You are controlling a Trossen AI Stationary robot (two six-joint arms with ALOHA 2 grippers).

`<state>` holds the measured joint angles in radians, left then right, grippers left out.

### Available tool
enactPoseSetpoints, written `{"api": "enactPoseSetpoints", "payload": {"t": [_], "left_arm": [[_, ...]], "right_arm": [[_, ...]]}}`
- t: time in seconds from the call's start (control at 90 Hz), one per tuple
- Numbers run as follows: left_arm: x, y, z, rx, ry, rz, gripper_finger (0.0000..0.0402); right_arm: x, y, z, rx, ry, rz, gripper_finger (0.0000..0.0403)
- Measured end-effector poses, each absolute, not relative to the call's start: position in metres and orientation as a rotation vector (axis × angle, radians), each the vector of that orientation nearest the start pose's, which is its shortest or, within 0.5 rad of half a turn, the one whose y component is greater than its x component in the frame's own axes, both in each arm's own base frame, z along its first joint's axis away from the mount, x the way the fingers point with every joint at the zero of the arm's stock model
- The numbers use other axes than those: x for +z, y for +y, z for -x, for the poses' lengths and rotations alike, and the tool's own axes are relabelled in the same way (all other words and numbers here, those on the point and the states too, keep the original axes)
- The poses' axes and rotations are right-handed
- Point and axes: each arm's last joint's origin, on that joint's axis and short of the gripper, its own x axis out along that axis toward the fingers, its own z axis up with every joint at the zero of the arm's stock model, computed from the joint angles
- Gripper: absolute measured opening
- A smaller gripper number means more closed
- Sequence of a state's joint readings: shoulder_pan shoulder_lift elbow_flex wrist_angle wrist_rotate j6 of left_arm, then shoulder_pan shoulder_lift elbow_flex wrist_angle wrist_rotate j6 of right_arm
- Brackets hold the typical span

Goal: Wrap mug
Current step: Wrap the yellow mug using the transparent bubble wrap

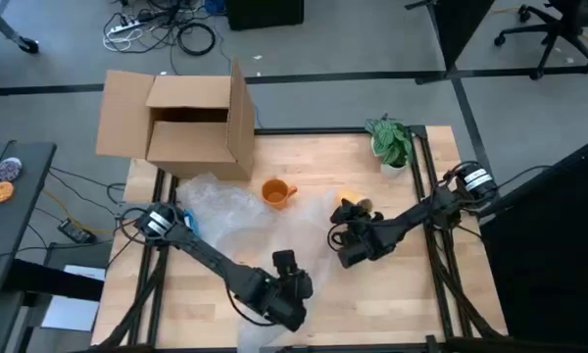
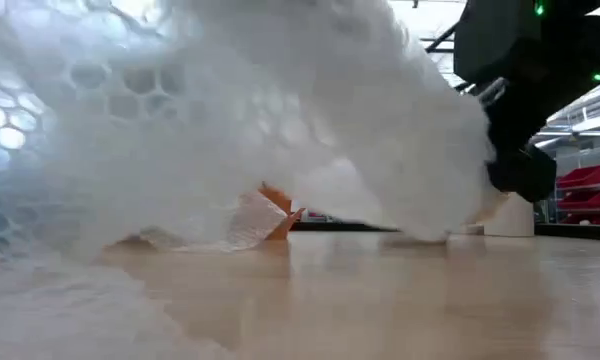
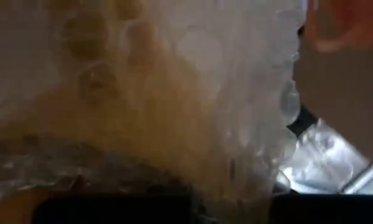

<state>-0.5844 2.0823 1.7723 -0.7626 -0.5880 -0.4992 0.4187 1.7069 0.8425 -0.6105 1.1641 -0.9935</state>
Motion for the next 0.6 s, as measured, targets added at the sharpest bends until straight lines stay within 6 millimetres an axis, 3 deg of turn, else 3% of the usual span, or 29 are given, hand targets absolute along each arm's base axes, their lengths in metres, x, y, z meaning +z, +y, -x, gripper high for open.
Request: {"api": "enactPoseSetpoints", "payload": {"t": [0.211,0.322,0.422,0.6], "left_arm": [[0.284,-0.242,-0.366,0.187,0.761,-0.194,0.0229],[0.309,-0.240,-0.352,0.247,0.672,-0.231,0.0229],[0.319,-0.240,-0.344,0.285,0.635,-0.247,0.0229],[0.320,-0.245,-0.339,0.295,0.621,-0.253,0.0229]], "right_arm": [[0.131,0.092,-0.248,0.324,1.435,2.151,0.0000],[0.128,0.095,-0.245,0.594,1.419,2.296,0.0002],[0.125,0.098,-0.243,0.874,1.376,2.443,0.0006],[0.124,0.104,-0.244,0.928,1.300,2.452,0.0009]]}}
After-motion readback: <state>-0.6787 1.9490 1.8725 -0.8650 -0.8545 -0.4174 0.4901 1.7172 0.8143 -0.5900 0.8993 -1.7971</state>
